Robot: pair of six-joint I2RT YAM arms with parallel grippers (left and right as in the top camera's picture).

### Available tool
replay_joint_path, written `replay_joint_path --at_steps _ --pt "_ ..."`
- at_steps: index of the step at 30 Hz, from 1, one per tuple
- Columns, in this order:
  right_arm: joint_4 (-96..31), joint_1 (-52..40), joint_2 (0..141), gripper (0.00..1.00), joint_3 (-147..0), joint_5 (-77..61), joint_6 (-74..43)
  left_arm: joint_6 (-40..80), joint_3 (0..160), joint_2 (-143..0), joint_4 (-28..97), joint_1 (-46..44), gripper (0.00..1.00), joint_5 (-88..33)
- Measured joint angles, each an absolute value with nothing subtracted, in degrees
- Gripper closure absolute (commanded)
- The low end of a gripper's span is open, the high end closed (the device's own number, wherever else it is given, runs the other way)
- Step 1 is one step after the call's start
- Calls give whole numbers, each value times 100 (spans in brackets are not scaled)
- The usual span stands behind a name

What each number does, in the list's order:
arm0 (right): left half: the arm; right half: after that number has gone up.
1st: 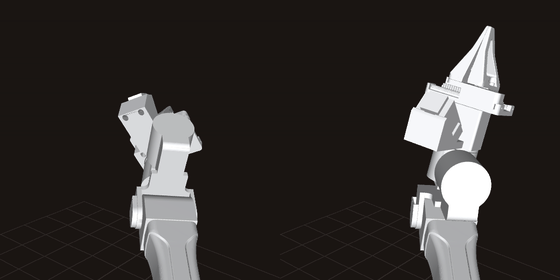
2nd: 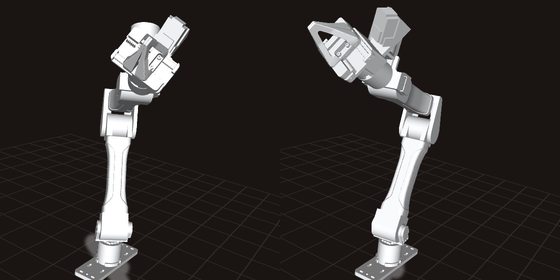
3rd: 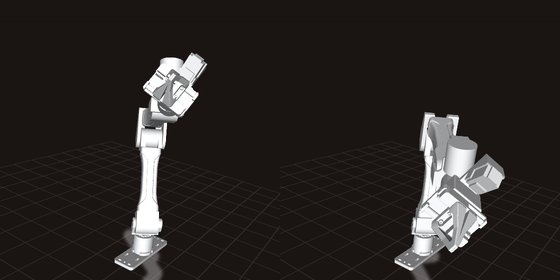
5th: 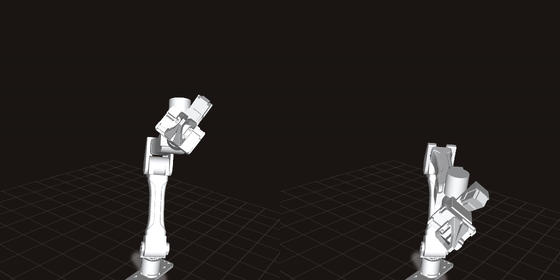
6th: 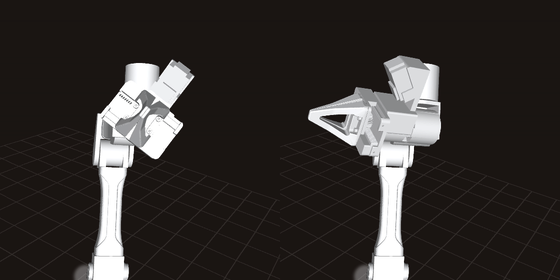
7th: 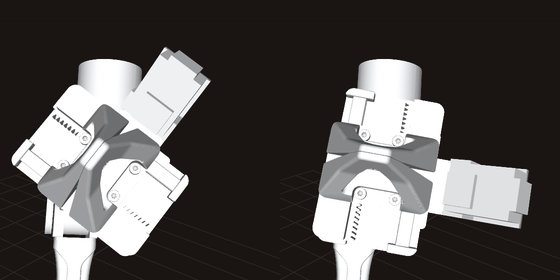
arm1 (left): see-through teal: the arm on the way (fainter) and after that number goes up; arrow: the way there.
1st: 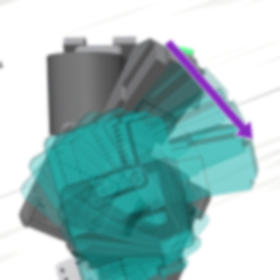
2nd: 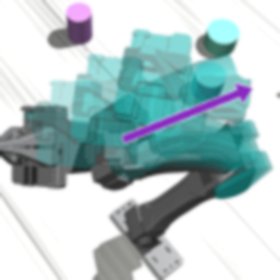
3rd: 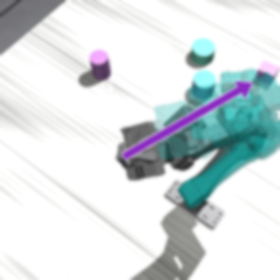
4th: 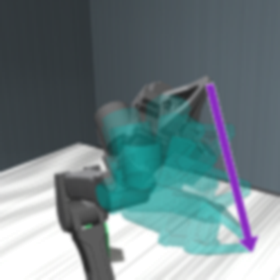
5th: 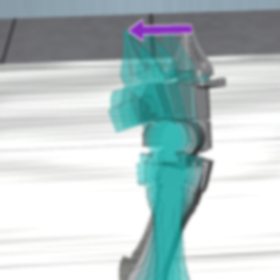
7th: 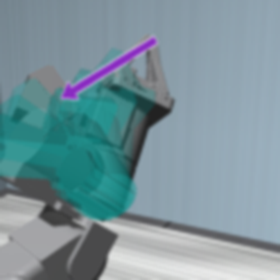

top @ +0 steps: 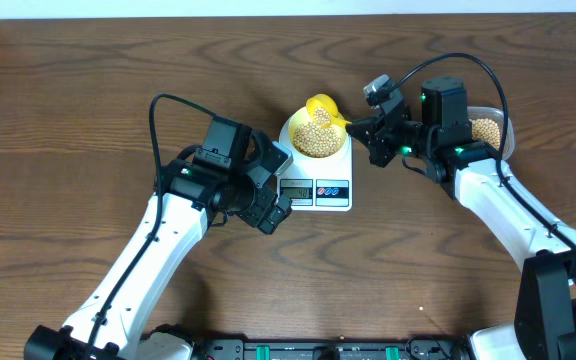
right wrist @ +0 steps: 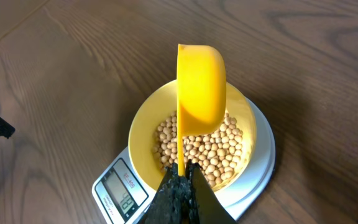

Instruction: Scoop item into bowl and weigh 50g on scale

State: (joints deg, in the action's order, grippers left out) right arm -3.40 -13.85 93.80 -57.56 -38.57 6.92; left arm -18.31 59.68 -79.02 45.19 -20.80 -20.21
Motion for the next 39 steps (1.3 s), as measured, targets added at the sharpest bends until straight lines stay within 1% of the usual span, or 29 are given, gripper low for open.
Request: replay_joint_path --at_steps 9,17,25,33,39 --pt "-314 -1385 9380 99 -5756 -3861 548 -1831 5968 -7902 4519 -2080 6 -2021" --pt "-10 -1378 9356 99 -5756 -3905 322 -1828 5968 -7902 4519 -2080 6 -2021" --pt "27 -1278 9074 99 -5756 -4025 -5 -1828 5968 -7902 4519 -2080 6 -2021" --pt "64 -978 8973 99 -5756 -4053 -854 -1828 5968 -7902 4519 -2080 6 -2021" --pt "486 -513 8971 99 -5756 -4237 -1712 -1828 5968 -7902 4517 -2080 6 -2018"
